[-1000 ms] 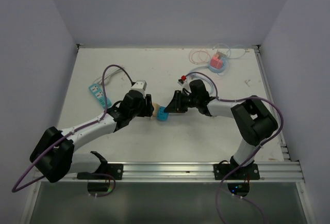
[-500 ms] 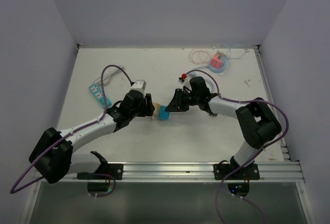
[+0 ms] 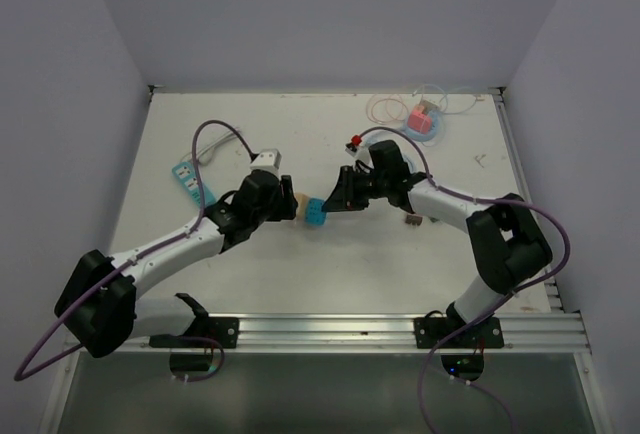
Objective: Pull the plug off the socket
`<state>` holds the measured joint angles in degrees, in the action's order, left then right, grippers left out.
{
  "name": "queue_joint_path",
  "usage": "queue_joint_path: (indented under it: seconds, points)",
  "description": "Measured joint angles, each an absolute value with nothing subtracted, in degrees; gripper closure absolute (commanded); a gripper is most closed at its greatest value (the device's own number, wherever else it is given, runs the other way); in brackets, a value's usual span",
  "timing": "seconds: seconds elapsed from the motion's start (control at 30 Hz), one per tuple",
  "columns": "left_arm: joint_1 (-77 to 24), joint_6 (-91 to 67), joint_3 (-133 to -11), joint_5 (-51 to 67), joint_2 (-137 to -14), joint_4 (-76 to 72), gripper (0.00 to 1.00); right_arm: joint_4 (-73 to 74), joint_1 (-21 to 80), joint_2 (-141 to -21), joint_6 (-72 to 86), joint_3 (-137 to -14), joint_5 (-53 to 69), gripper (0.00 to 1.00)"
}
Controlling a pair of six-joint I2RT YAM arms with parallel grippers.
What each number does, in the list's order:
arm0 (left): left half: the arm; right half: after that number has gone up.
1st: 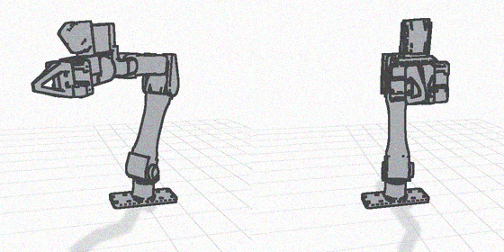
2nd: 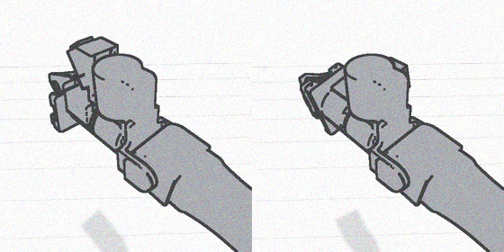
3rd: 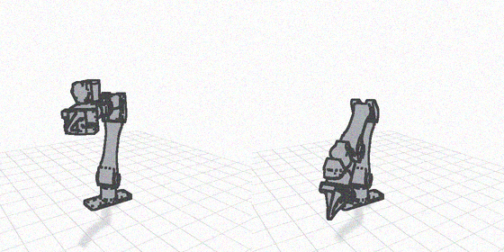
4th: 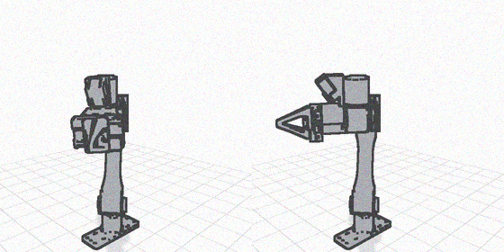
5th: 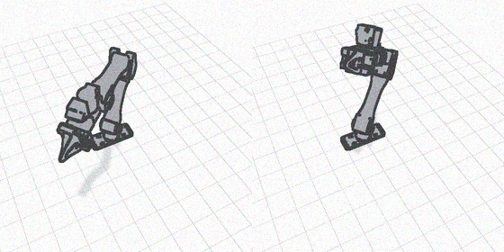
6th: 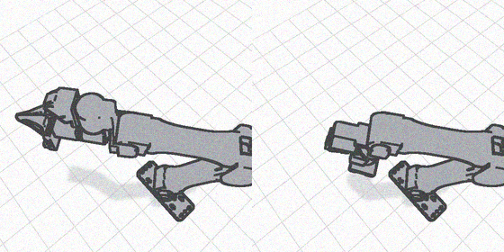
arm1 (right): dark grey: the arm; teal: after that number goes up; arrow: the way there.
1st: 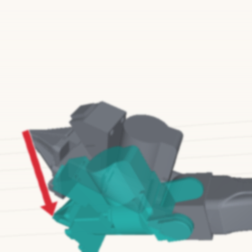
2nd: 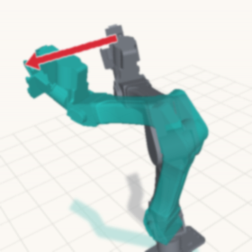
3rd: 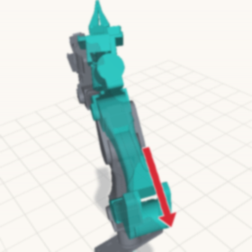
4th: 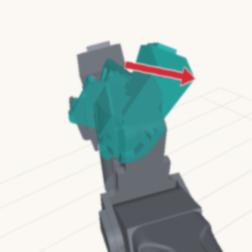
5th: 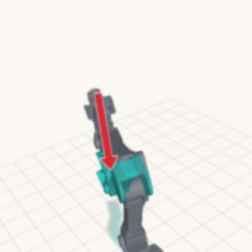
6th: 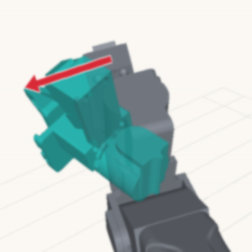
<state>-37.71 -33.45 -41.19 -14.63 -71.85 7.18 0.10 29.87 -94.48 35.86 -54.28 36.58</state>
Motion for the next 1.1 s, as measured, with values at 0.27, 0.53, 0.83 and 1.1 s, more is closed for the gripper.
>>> queue_joint_path:
  seconds: [0.27, 0.53, 0.83, 1.1]
  points:
    - [-33.5, -31.4, -42.1, -36.8, -72.1, 17.9, 1.00, 9.7, 29.7, -92.4, 32.2, -54.7, 44.9, 1.00]
    - [-33.8, -28.6, -42.9, -37.3, -66.9, 19.7, 0.99, 11.5, 29.6, -89.5, 29.7, -54.7, 45.9, 0.82]
    - [-33.9, -27.5, -43.6, -28.2, -60.7, 17.4, 0.98, -4.2, 32.6, -87.7, 34.2, -50.9, 36.8, 0.17]
    - [-34.3, -27.9, -43.7, -23.9, -60.5, 17.1, 0.98, -17.1, 40.2, -90.7, 36.0, -51.4, 27.9, 0.15]
